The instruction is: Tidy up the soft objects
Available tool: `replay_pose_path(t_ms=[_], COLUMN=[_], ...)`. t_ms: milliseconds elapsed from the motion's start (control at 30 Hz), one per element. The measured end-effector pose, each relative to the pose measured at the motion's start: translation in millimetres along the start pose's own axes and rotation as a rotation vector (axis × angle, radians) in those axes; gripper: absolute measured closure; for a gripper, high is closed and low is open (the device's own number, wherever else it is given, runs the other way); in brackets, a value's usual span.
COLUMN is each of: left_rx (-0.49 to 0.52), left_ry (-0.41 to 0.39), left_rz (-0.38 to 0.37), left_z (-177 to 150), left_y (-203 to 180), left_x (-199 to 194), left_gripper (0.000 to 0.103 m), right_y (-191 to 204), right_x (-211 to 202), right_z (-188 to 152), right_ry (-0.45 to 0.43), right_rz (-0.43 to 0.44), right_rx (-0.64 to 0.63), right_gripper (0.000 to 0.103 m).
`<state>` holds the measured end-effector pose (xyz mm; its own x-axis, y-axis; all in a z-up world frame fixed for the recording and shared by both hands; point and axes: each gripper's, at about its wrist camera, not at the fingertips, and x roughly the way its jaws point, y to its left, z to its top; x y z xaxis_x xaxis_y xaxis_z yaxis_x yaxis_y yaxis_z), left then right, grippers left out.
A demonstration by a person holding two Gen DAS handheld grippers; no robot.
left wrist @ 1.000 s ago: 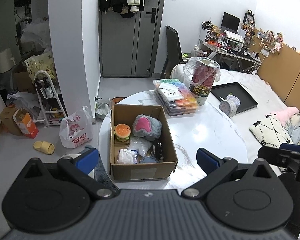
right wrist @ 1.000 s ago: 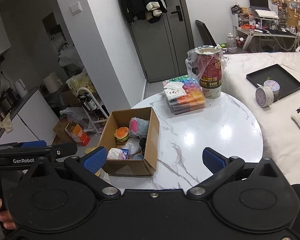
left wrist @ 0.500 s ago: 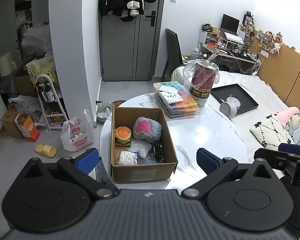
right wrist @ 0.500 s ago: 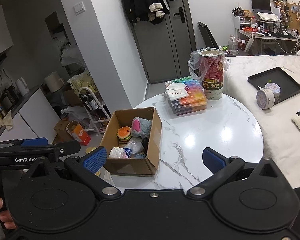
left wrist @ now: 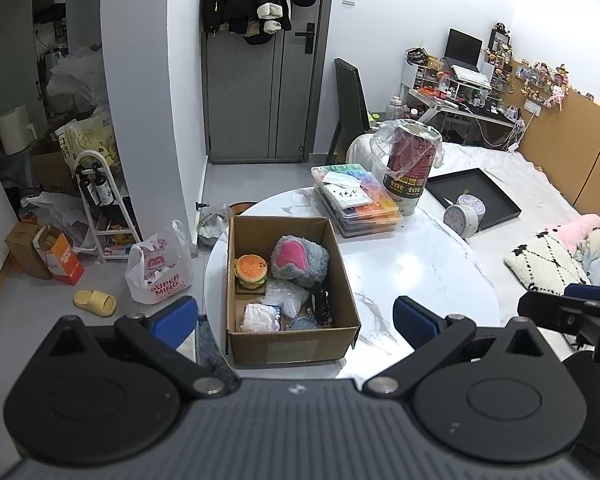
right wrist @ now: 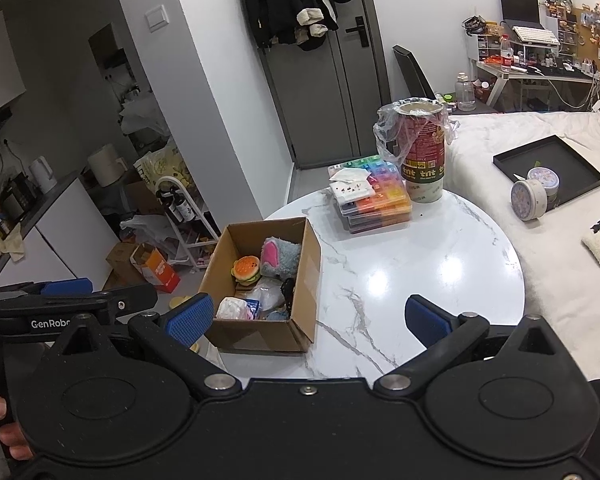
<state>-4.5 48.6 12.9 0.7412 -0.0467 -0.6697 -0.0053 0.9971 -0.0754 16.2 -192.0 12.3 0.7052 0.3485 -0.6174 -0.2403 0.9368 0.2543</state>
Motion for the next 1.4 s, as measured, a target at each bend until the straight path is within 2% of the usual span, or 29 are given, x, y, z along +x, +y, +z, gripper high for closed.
replay_pose_path(t_ms=[933,1400], left_rx=[0.009,0.012], left_ry=[0.003,0.036], left_rz=[0.010,0.020], left_z=[-2.0,-14.8], left_y=[3.1,4.3], left_x=[1.4,16.4], left_gripper=[0.000,0.000], right_y=[4.7,8.1], right_x=[-3.0,15.6], right_z=[0.7,-8.3], right_ry=[0.005,0.066], right_rz=[-0.023,-0.014], right_rx=[-0.016,-0.029], right_gripper=[0.000,0.000])
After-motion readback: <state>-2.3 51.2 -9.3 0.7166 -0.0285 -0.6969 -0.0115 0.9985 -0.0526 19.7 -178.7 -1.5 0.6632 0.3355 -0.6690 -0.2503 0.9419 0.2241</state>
